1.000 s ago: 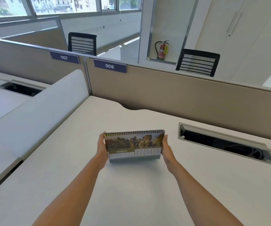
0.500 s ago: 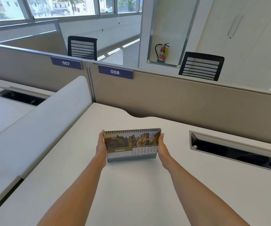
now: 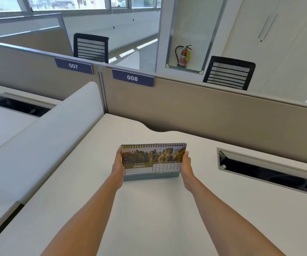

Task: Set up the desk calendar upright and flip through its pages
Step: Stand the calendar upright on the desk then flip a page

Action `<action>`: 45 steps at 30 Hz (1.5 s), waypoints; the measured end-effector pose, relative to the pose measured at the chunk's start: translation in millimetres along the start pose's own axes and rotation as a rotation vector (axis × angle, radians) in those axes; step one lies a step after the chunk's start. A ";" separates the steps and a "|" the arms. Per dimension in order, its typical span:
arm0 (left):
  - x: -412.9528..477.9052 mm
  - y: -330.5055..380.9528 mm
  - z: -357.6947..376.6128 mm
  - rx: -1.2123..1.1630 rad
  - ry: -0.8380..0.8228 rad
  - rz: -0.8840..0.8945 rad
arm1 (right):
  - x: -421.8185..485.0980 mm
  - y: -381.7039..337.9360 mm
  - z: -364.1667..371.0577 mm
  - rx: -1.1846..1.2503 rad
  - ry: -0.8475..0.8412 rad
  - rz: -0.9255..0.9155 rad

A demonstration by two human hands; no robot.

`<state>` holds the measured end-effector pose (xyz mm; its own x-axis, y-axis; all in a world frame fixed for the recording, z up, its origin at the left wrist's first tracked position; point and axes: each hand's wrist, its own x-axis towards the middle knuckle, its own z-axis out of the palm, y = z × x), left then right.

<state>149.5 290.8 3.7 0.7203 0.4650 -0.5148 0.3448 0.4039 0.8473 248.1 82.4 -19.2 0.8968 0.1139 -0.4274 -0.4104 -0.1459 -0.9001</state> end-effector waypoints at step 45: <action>-58.4 14.8 5.8 0.378 0.032 0.105 | -46.3 -39.0 -18.7 -0.417 0.050 -0.053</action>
<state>116.0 265.0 47.0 0.7465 0.5151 -0.4213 0.4718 0.0367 0.8809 225.7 64.5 37.2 0.9261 0.0858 -0.3675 -0.2706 -0.5279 -0.8051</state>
